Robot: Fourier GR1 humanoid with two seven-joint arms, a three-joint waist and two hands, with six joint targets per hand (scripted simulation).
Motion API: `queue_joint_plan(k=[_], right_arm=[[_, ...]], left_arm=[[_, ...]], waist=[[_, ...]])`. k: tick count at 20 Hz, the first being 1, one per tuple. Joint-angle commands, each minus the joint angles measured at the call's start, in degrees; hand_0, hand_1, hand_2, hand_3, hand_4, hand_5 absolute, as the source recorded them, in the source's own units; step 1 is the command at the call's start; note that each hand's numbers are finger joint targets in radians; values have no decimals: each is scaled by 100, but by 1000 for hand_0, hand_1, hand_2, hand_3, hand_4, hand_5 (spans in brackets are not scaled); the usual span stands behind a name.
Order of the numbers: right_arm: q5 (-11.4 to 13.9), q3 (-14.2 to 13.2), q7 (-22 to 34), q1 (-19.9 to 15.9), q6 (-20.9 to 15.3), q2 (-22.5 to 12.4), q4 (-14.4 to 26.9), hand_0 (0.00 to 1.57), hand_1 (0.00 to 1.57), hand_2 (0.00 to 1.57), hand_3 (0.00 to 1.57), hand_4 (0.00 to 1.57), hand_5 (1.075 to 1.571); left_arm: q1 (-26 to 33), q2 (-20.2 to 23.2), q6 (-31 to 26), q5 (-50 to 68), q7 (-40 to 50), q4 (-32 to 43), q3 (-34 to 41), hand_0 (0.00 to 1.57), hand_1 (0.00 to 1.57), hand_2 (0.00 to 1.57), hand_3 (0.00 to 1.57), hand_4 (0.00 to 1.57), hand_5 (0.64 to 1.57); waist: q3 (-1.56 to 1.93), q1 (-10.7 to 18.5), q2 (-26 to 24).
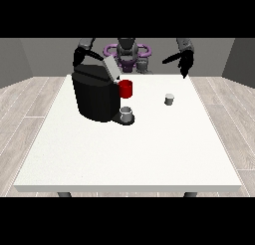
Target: Insert the coffee pod into the coffee machine and close the lid
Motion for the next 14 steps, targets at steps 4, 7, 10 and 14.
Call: queue_joint_plan(k=[4, 7, 10, 14], right_arm=[[107, 201, -32, -448, -137, 246, 79, 0, 0, 0, 0, 0, 1571], [150, 331, -34, -334, -175, 286, -77, 0, 0, 0, 0, 0, 1571], [247, 367, 277, -590, -128, 246, 20, 0, 0, 0, 0, 0, 1571], [95, 783, 380, -657, -542, 308, -29, 0, 0, 0, 0, 0, 1571]], left_arm=[[-1029, 675, -237, -428, 21, 947, 210, 0, 0, 0, 0, 0, 1571], [-1137, 704, -219, -701, -83, 1523, 151, 0, 0, 0, 0, 0, 1571], [-1480, 590, -84, -969, 89, 1804, 2, 0, 0, 0, 0, 0, 1571], [-1713, 680, 70, -1320, -428, 2374, -60, 0, 0, 0, 0, 0, 1571]], waist=[[-1, -306, 694], [-3, -464, 723], [-3, -532, 883], [-4, -430, 1162]])
